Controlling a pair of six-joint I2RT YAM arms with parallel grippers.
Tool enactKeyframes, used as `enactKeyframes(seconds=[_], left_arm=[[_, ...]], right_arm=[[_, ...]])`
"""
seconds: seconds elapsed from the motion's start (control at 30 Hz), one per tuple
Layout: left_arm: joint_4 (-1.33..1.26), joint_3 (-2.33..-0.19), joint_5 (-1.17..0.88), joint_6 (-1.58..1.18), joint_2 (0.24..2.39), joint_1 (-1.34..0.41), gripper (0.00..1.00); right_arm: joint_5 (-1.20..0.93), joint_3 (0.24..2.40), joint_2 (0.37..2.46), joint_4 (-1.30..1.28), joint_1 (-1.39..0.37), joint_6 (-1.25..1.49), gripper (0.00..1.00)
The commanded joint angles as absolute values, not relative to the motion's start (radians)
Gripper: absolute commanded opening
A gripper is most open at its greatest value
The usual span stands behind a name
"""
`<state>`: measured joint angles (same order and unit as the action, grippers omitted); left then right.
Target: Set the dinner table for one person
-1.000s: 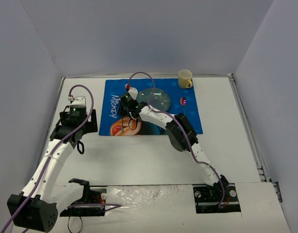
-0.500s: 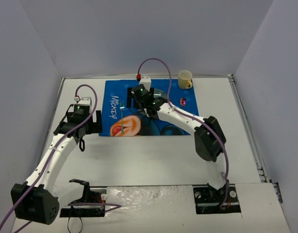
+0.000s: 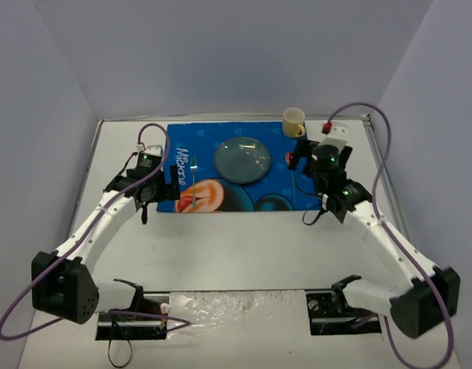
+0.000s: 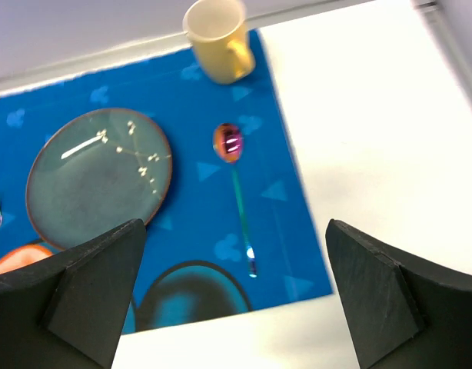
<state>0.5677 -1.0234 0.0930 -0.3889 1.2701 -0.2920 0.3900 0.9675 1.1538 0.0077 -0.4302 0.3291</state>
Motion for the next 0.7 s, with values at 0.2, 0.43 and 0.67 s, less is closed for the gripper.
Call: enactKeyframes(seconds=[0.2, 0.43, 0.67], left_arm=[[0.404, -1.133, 0.201, -0.450, 1.395, -0.383, 0.97], [0.359, -1.137, 0.233, -0.448, 1.406, -0.413, 0.97], [0.251, -1.059, 0.307, -0.441, 1.459, -0.451, 0.97]], right_arm=[[0.510, 0.745, 0.710, 0.032, -0.321, 0.296, 1.00], [0.510, 0.752, 0.672, 0.028, -0.321, 0.289, 1.00], [0.484, 0.764, 0.689, 0.028, -0.321, 0.286, 1.00]])
